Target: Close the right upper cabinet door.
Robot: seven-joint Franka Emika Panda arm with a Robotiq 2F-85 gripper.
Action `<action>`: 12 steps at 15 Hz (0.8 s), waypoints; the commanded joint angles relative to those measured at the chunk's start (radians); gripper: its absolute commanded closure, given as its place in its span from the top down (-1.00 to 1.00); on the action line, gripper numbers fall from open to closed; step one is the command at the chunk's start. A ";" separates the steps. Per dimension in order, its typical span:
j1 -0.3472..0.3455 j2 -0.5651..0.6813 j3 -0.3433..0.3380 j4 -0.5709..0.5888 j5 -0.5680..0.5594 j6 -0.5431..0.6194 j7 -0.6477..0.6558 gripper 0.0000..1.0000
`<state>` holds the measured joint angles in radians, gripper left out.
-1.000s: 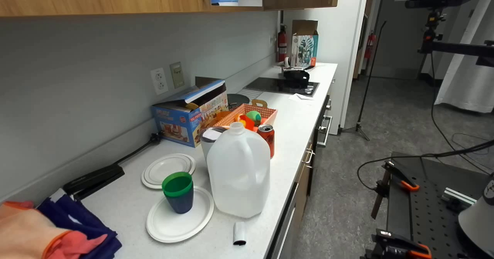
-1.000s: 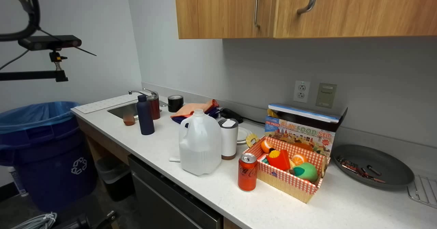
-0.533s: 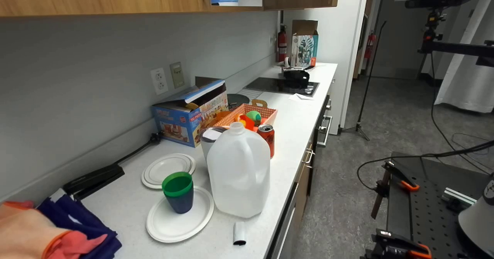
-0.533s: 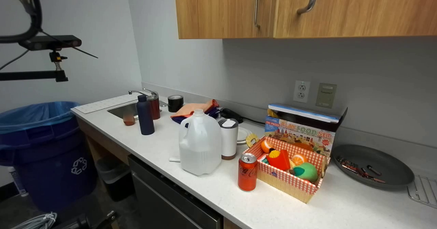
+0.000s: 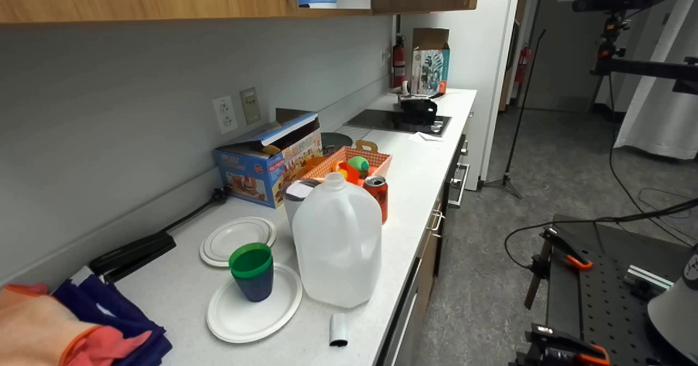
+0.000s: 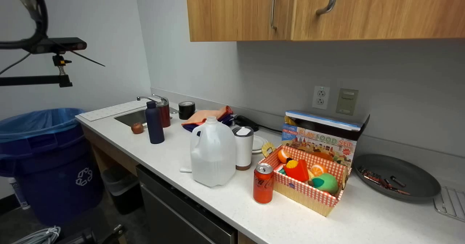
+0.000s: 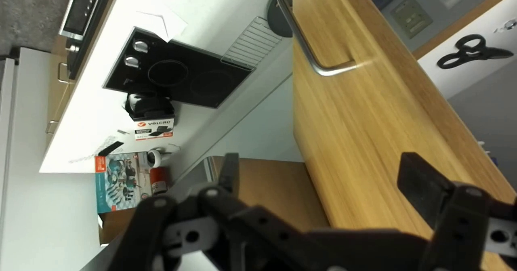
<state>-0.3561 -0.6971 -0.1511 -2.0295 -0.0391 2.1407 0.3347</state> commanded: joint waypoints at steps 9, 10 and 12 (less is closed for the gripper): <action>0.060 -0.008 -0.034 -0.037 0.091 0.086 -0.026 1.00; 0.071 -0.009 -0.040 -0.037 0.113 0.083 -0.030 1.00; 0.087 -0.010 -0.052 -0.037 0.153 0.074 -0.037 1.00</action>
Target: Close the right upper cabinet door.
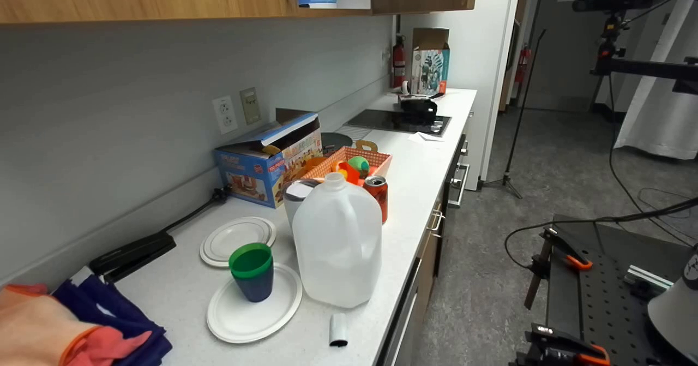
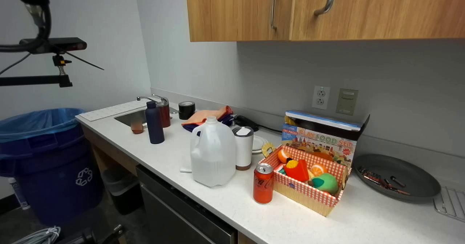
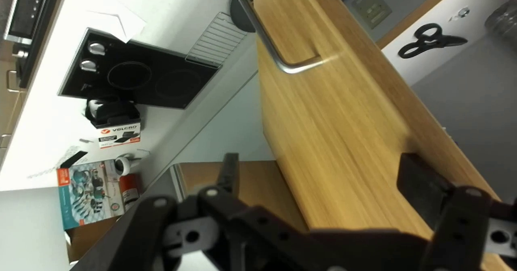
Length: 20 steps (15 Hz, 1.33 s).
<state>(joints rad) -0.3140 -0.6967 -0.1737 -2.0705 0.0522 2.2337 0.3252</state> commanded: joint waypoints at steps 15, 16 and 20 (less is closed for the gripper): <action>0.327 0.041 -0.249 -0.369 0.468 0.446 -0.400 1.00; 0.349 0.040 -0.257 -0.372 0.488 0.459 -0.407 1.00; 0.410 0.033 -0.268 -0.376 0.560 0.487 -0.400 1.00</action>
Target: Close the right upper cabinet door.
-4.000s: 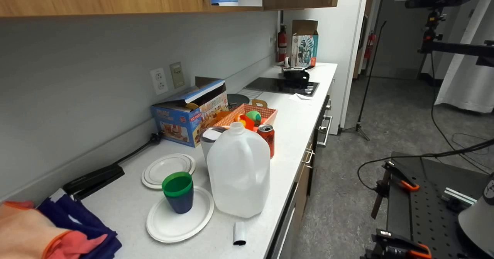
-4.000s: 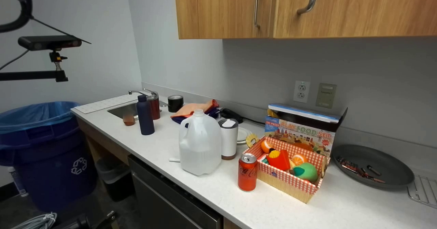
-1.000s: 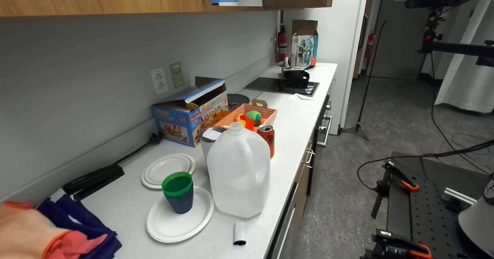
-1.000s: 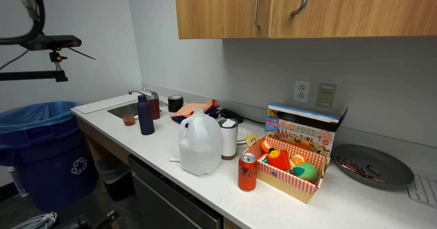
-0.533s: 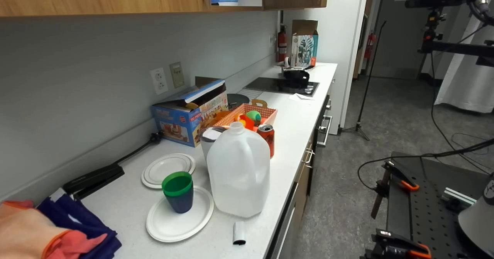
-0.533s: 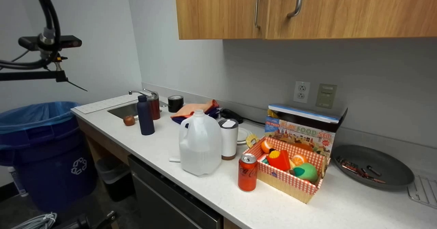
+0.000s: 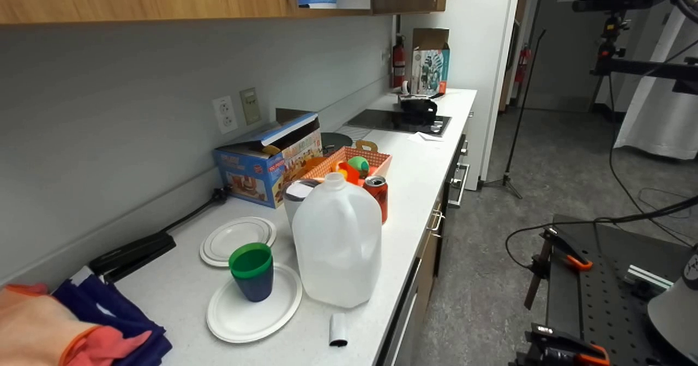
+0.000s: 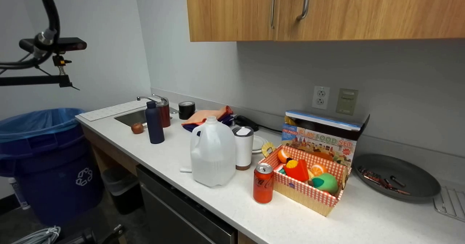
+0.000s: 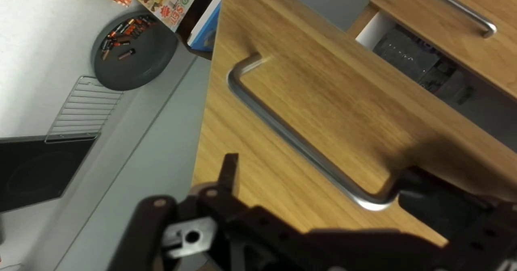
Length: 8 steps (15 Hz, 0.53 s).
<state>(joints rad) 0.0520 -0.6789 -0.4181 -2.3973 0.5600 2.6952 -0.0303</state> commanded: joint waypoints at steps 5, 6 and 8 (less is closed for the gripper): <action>0.073 0.008 0.002 -0.086 0.138 0.032 -0.036 1.00; 0.076 0.011 0.006 -0.098 0.151 0.029 -0.036 1.00; 0.084 0.015 0.019 -0.115 0.183 0.031 -0.041 1.00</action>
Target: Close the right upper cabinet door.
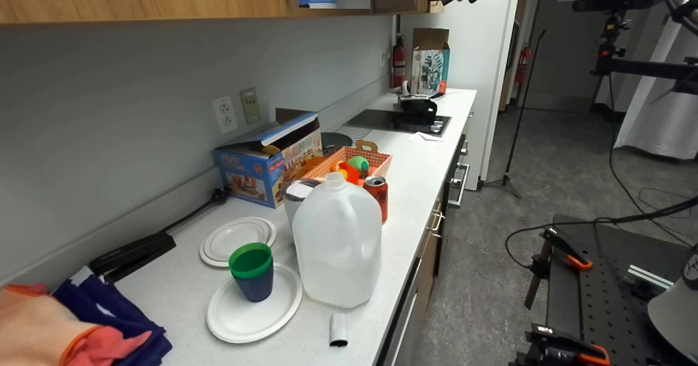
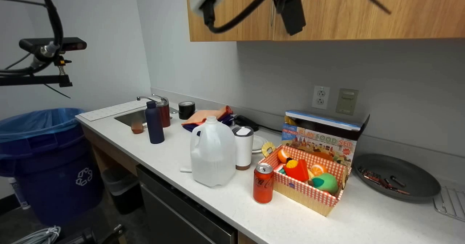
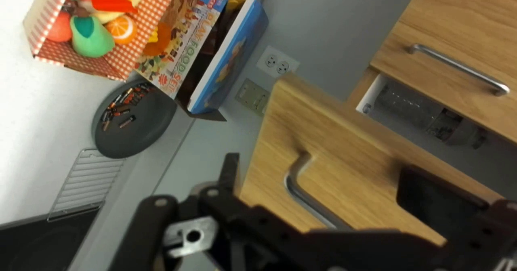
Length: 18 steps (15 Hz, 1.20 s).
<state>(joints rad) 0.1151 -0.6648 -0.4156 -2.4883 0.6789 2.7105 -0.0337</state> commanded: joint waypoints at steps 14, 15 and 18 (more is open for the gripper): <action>0.050 0.002 -0.003 -0.014 0.103 -0.002 -0.115 1.00; 0.048 -0.005 -0.018 -0.002 0.089 -0.026 -0.133 1.00; -0.041 0.004 -0.015 0.059 0.043 -0.191 -0.161 1.00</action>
<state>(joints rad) 0.1441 -0.6543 -0.4187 -2.4906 0.7716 2.6696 -0.1654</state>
